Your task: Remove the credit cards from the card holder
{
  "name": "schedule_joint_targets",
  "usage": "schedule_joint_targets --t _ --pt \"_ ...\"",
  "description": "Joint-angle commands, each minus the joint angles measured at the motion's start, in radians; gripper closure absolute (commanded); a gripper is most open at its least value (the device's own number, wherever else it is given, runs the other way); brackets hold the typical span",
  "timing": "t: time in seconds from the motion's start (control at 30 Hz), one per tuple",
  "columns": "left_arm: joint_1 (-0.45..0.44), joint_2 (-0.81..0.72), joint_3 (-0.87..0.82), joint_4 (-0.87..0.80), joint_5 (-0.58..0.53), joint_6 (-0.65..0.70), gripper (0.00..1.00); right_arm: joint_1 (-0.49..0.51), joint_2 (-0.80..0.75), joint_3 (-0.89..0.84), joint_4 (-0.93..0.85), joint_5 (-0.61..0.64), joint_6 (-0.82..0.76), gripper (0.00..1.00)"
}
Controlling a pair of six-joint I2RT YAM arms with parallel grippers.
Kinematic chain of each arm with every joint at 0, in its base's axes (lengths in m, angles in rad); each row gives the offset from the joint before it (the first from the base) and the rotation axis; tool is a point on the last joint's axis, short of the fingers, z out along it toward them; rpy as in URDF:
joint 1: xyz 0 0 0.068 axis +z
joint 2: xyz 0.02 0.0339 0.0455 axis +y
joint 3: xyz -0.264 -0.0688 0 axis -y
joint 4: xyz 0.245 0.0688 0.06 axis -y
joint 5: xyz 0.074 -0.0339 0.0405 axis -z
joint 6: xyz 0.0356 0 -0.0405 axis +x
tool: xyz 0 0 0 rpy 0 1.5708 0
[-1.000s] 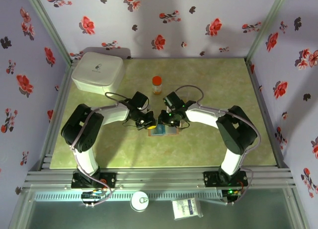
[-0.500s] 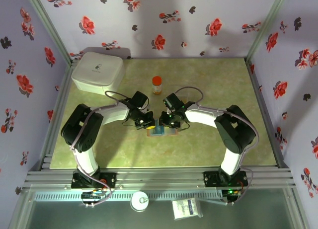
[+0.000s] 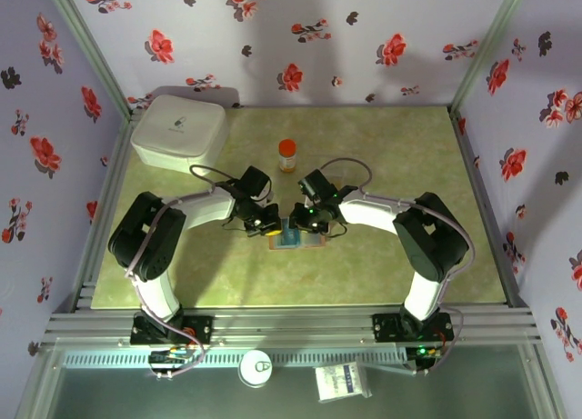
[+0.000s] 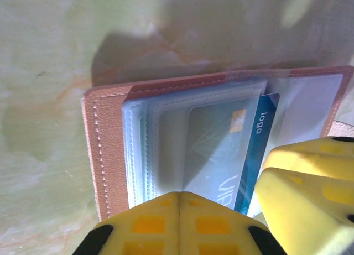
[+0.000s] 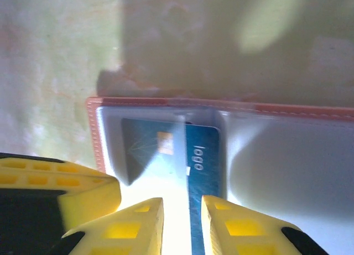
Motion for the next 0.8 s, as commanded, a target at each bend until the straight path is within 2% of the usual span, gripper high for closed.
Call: schedule_joint_targets --t 0.0,0.37,0.6,0.77 --pt "0.008 -0.002 -0.002 -0.029 -0.02 0.026 1.0 0.001 -0.017 -0.02 0.044 -0.041 0.027 0.76" --pt "0.008 0.021 -0.005 -0.03 -0.024 0.037 1.0 0.001 0.032 -0.039 0.056 -0.052 0.047 0.75" --pt "0.008 0.018 -0.008 -0.028 -0.023 0.034 1.0 0.001 -0.007 -0.027 -0.037 0.043 -0.003 0.74" --pt "0.009 -0.008 -0.006 -0.034 -0.021 0.032 1.0 0.001 -0.041 -0.016 -0.031 0.032 -0.014 0.74"
